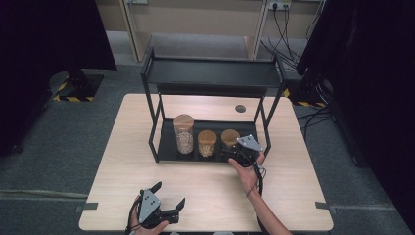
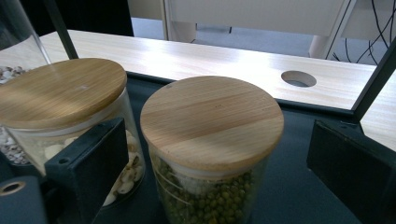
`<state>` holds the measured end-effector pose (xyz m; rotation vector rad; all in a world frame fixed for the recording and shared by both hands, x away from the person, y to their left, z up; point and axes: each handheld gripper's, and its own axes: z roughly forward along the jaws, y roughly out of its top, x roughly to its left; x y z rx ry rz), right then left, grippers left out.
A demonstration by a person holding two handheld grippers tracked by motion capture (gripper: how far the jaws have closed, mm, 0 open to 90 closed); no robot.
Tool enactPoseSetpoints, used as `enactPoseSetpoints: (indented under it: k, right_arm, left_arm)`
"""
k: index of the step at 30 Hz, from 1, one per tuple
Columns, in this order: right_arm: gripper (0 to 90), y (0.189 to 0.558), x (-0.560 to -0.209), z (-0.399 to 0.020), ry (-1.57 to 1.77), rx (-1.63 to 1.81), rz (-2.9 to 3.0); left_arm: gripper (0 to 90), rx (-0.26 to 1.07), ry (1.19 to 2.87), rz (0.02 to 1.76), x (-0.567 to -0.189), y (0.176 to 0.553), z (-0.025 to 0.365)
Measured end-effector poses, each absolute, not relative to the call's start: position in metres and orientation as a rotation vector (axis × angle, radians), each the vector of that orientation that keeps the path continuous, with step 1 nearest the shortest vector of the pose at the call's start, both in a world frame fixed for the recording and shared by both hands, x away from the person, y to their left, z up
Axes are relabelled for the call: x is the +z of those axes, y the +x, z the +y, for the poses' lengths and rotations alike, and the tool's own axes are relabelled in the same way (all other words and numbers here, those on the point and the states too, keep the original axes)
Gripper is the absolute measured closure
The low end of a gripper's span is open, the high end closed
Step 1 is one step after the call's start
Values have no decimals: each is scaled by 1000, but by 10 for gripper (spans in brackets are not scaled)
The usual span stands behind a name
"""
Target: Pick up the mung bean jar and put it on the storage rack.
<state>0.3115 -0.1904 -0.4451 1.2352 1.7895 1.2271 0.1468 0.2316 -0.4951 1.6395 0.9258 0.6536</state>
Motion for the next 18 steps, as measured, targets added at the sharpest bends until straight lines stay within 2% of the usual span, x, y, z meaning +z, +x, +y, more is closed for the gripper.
enactPoseSetpoints:
  k: [18]
  right_arm:
    - [32, 282, -442, -198, 1207, 1299, 1764]
  left_arm:
    - [29, 655, 1641, 924, -495, 147, 231]
